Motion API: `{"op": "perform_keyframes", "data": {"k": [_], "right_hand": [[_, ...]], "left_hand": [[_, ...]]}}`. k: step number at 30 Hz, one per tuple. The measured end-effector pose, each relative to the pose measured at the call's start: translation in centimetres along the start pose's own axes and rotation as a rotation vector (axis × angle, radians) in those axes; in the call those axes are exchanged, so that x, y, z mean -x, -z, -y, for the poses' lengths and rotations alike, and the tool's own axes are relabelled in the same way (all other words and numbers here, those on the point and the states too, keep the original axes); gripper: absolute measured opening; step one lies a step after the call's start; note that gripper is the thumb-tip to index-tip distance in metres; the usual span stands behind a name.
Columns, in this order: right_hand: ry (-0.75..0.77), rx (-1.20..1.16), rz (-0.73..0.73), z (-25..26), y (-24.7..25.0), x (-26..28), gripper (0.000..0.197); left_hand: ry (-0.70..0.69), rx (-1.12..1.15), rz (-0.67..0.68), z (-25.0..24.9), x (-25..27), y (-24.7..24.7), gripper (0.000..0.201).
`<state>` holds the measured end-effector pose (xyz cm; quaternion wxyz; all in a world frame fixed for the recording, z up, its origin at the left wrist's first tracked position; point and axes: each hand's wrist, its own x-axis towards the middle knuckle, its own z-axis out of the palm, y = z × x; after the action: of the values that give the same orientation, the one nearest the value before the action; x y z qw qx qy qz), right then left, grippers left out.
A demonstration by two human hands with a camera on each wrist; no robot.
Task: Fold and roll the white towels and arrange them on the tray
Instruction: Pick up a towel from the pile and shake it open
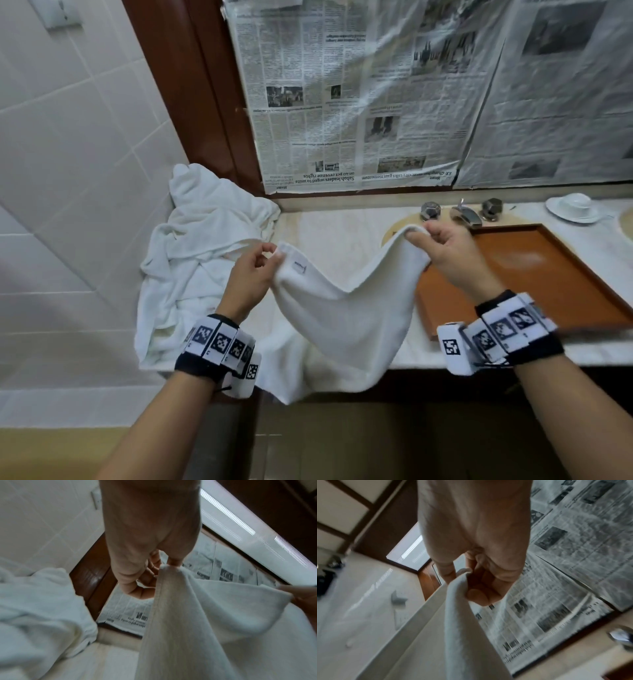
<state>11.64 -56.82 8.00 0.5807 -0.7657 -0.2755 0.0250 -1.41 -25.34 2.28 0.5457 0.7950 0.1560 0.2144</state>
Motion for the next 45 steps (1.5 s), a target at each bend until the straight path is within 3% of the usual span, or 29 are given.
{"op": "perform_keyframes", "data": {"k": [4,7,12,18,25,30,34,37,45], "right_hand": [[-0.178,0.133,0.094,-5.7,-3.9,1.2,0.040],[-0.276,0.273,0.216,-10.1,-7.3,4.0,0.048],[-0.373,0.311,0.219,-11.4,-9.9,7.2,0.042],[-0.365,0.340,0.180,-10.6,-8.8,6.5,0.042],[-0.341,0.366,0.127,-9.1,-7.0,5.1,0.041],[-0.282,0.418,0.089,-7.8,-3.8,2.1,0.023],[-0.198,0.495,0.109,-7.0,-1.1,-0.7,0.013],[-0.176,0.495,0.095,-7.0,0.1,-2.4,0.013],[-0.136,0.422,0.062,-7.2,1.6,-4.5,0.014]], "left_hand": [[0.111,-0.129,0.011,5.4,0.5,-1.1,0.017],[0.244,-0.261,0.068,10.3,2.5,-1.9,0.018],[0.350,-0.239,0.101,14.1,4.8,-1.3,0.019],[0.322,-0.165,0.127,13.9,4.2,0.7,0.030],[0.216,-0.107,0.085,11.7,2.6,3.0,0.027],[0.159,-0.061,-0.001,8.3,0.9,4.9,0.034],[0.060,-0.104,-0.040,5.4,-0.6,5.3,0.018],[0.028,-0.124,-0.046,3.1,-2.0,4.9,0.018],[0.063,-0.078,-0.100,0.6,-4.4,4.0,0.007]]}}
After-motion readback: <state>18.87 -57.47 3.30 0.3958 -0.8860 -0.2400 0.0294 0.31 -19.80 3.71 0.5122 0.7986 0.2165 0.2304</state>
